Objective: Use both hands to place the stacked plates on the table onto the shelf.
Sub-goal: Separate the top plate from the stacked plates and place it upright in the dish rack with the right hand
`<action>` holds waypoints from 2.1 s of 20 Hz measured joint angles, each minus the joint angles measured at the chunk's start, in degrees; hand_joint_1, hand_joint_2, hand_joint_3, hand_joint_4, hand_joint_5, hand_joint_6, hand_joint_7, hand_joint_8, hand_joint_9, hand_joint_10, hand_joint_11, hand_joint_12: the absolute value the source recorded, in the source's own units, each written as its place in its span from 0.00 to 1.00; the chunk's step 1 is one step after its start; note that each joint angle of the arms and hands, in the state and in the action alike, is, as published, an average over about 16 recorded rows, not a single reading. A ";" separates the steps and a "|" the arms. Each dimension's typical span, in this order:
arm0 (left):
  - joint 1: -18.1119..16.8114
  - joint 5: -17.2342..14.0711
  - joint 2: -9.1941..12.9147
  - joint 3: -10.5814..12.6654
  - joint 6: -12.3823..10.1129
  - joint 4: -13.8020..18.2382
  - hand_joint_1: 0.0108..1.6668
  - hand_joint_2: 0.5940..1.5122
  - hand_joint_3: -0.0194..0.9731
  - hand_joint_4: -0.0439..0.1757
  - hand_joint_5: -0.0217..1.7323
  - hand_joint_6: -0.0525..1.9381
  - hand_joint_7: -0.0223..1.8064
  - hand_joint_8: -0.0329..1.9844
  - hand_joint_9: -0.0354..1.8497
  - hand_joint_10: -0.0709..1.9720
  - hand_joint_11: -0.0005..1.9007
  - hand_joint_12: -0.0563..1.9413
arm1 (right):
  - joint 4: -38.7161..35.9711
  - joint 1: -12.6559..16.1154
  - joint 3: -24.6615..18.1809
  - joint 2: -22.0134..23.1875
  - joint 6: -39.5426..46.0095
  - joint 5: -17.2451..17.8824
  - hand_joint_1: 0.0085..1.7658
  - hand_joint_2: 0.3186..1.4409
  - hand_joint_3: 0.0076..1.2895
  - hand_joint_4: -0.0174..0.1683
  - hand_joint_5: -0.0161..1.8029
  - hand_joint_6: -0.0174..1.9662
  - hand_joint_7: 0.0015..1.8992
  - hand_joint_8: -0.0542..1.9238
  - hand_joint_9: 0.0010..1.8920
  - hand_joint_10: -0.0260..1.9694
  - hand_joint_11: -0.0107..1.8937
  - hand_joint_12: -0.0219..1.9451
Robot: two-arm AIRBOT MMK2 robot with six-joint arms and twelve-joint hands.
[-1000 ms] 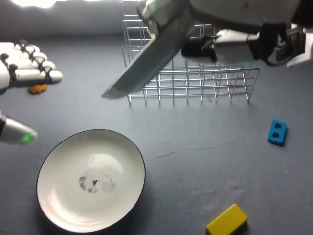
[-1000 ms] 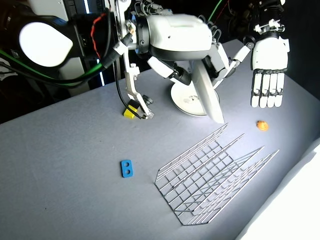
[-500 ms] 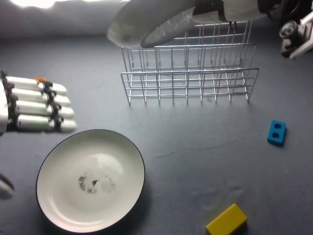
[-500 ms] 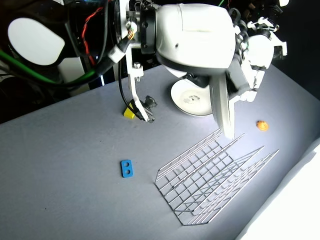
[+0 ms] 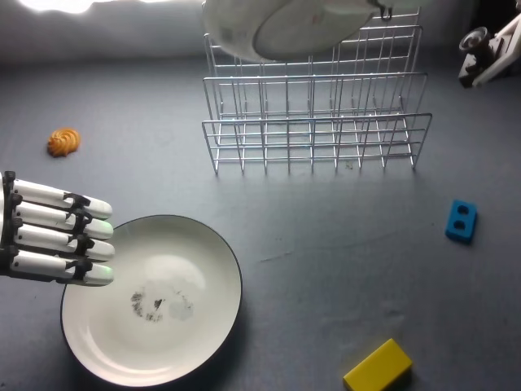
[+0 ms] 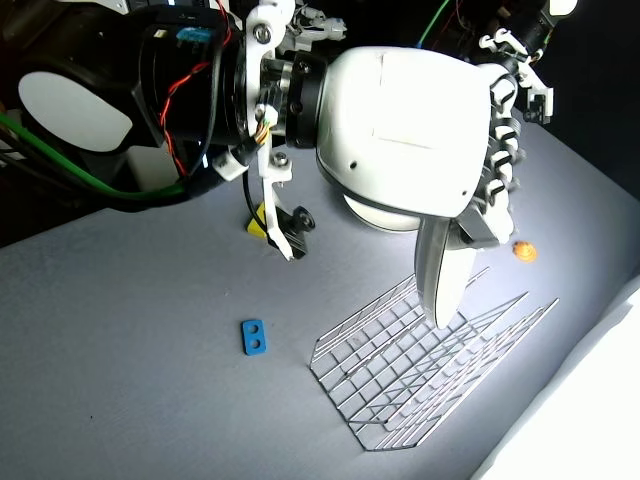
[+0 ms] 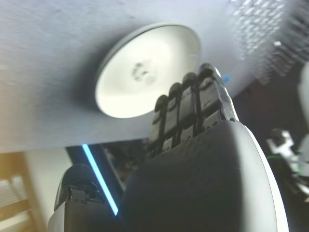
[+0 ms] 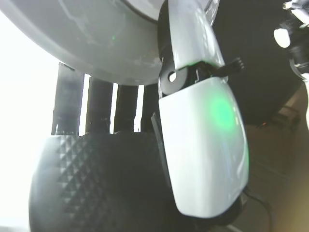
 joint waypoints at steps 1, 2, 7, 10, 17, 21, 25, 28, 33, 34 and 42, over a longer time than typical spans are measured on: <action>0.17 0.03 0.00 -0.03 0.01 0.46 0.01 0.50 0.03 0.23 0.05 0.03 0.05 0.02 0.04 0.04 0.01 0.04 | 0.93 -0.03 0.59 -0.32 -0.08 -0.20 0.76 0.60 0.00 0.08 0.49 0.55 0.52 0.50 0.52 0.55 0.45 0.61; 0.34 0.11 0.00 -0.06 0.02 0.88 0.01 0.50 0.03 0.23 0.05 0.03 0.05 0.02 0.04 0.04 0.01 0.04 | 1.83 -0.08 1.20 -0.63 -0.16 -0.41 0.76 0.60 0.00 0.08 0.49 0.55 0.52 0.50 0.52 0.55 0.45 0.61; 1.05 1.10 0.00 -0.36 0.05 1.64 0.01 0.50 0.03 0.23 0.04 0.03 0.05 0.02 0.04 0.04 0.01 0.04 | 6.29 -0.60 4.44 -2.49 -0.56 -1.40 0.76 0.60 0.00 0.08 0.48 0.56 0.52 0.51 0.51 0.56 0.44 0.61; 1.31 1.78 0.00 -0.57 0.05 1.58 0.01 0.50 0.03 0.23 0.04 0.03 0.04 0.02 0.03 0.04 0.01 0.04 | 8.98 -1.14 6.42 -3.78 -0.76 -2.05 0.77 0.60 0.00 0.07 0.48 0.56 0.52 0.51 0.51 0.56 0.44 0.61; 1.62 2.42 0.01 -0.89 0.02 1.46 0.01 0.50 0.03 0.23 0.04 0.03 0.04 0.02 0.03 0.04 0.01 0.03 | 14.91 -2.76 10.76 -6.88 -1.13 -2.97 0.77 0.61 0.00 0.06 0.48 0.56 0.52 0.51 0.51 0.57 0.44 0.62; 2.04 2.82 0.02 -1.09 -0.07 1.07 0.01 0.50 0.03 0.23 0.04 0.03 0.04 0.02 0.04 0.04 0.01 0.03 | 17.51 -3.70 12.57 -8.51 -1.25 -3.11 0.77 0.61 0.00 0.05 0.48 0.55 0.52 0.51 0.51 0.57 0.44 0.63; 2.61 3.84 0.03 -1.34 -0.16 0.42 0.01 0.50 0.03 0.23 0.04 0.03 0.05 0.02 0.04 0.04 0.01 0.03 | 18.92 -4.95 13.99 -9.89 -1.31 -2.86 0.77 0.61 0.00 0.05 0.48 0.55 0.52 0.51 0.51 0.57 0.43 0.63; 3.16 4.87 0.04 -1.71 -0.23 -0.22 0.01 0.50 0.03 0.23 0.04 0.03 0.04 0.02 0.04 0.04 0.01 0.03 | 19.60 -6.14 15.04 -10.87 -1.37 -2.68 0.77 0.61 0.00 0.05 0.47 0.55 0.52 0.51 0.51 0.57 0.43 0.64; 4.43 7.19 0.08 -2.71 -0.33 -1.59 0.01 0.50 0.03 0.23 0.04 0.03 0.04 0.02 0.04 0.04 0.01 0.03 | 20.00 -7.87 16.71 -12.16 -1.45 -2.27 0.76 0.61 0.01 0.05 0.47 0.56 0.51 0.53 0.49 0.56 0.42 0.65; 4.69 7.69 0.09 -2.96 -0.33 -1.88 0.01 0.50 0.03 0.23 0.04 0.03 0.04 0.02 0.03 0.04 0.01 0.03 | 20.07 -8.20 17.06 -12.37 -1.47 -2.19 0.76 0.62 0.01 0.05 0.46 0.56 0.50 0.54 0.49 0.54 0.41 0.66; 7.28 11.34 0.21 -5.66 -0.31 -4.73 0.01 0.51 0.03 0.23 0.04 0.03 0.04 0.02 0.03 0.04 0.01 0.03 | 20.65 -10.13 19.28 -13.46 -1.39 -1.67 0.70 0.67 0.01 0.06 0.42 0.49 0.46 0.41 0.45 0.39 0.34 0.68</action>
